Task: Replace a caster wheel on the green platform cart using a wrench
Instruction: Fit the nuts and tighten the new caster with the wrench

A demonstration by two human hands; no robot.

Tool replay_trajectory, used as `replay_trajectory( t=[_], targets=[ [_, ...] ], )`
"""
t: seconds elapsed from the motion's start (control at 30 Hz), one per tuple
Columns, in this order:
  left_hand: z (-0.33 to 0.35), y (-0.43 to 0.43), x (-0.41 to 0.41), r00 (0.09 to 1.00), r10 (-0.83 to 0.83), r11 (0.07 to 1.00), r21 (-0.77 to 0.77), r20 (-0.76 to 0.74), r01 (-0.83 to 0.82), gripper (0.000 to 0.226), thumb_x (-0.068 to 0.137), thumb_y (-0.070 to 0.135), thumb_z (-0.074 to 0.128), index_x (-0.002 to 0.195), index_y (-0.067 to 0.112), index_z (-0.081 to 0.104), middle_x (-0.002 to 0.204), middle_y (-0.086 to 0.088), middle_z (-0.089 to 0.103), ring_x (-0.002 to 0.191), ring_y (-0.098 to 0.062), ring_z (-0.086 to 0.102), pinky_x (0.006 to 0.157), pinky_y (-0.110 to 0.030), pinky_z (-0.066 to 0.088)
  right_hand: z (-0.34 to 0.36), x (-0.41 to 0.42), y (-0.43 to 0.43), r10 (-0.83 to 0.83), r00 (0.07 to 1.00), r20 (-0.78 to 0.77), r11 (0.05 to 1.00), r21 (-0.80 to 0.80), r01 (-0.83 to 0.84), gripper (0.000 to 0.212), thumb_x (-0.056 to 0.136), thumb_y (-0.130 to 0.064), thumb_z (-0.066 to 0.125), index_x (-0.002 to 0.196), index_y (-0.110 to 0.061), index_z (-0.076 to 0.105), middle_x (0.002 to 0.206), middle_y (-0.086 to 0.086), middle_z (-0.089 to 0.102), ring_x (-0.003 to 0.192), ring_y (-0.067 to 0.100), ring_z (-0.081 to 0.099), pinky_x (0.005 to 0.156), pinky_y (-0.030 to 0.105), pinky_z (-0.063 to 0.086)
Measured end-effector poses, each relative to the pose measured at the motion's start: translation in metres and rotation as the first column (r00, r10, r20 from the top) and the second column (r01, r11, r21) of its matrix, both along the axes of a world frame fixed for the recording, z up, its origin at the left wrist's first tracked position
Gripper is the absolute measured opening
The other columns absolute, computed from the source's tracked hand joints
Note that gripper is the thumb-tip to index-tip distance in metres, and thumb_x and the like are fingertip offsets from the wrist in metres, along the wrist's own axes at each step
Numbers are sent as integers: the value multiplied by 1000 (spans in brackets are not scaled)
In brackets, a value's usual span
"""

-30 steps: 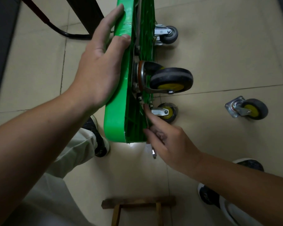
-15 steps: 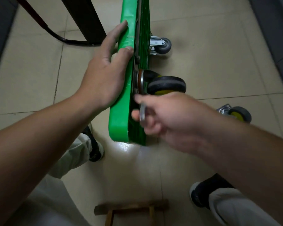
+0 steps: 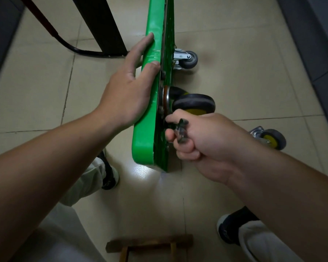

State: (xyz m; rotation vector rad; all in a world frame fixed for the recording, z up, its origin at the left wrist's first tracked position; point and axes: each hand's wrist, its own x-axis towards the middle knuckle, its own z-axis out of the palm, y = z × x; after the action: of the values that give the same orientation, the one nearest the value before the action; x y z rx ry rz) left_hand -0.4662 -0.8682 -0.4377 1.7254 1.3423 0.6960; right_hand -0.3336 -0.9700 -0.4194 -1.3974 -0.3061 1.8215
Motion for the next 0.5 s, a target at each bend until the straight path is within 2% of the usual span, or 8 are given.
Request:
replay_trajectory(
  t=[0.13,0.27,0.33,0.4,0.47,0.5],
  targets=[
    [1,-1,2,1000,7,1000,-2,4,-7,58,96,53,44,153,58,33,146,3,55,99,-2,66,96,-42,56,-1,0,-11,-61,994,89,998,24,59,12,96,-7,59,89,-9,50,55,7,55,33,10,29,35,15,18],
    [1,0,1,1000,6,1000,3,5,-6,59,96,53,44,154,56,33,144,4,57,86,6,66,86,-36,56,2,-5,-24,-115,981,157,992,68,106,12,95,-13,66,89,-3,65,53,6,58,31,10,37,34,14,26],
    [0,0,1,1000,8,1000,5,11,-8,58,97,52,44,154,56,34,143,5,57,83,7,66,79,-31,52,6,-10,-36,-97,972,216,982,179,58,7,93,-15,69,91,-10,73,52,5,62,31,10,44,34,15,32],
    [0,0,1,1000,4,1000,10,10,-4,58,97,52,44,154,55,34,142,7,58,81,10,65,74,-26,49,7,-16,-49,-85,977,193,963,267,30,6,92,-18,70,96,-16,72,53,7,66,31,11,47,33,17,36],
    [-1,0,1,1000,2,1000,10,12,-2,57,98,52,44,154,56,33,143,8,57,80,9,66,72,-25,50,-4,-19,-64,-108,974,198,946,322,40,15,88,-25,70,103,-24,71,55,9,68,33,11,52,33,20,40],
    [-1,0,0,1000,-1,1000,8,15,0,56,99,51,44,154,56,33,143,8,57,80,8,66,73,-26,53,-15,-20,-73,-136,954,267,926,377,26,21,87,-28,69,108,-29,71,57,7,69,37,12,57,36,21,44]
  ],
)
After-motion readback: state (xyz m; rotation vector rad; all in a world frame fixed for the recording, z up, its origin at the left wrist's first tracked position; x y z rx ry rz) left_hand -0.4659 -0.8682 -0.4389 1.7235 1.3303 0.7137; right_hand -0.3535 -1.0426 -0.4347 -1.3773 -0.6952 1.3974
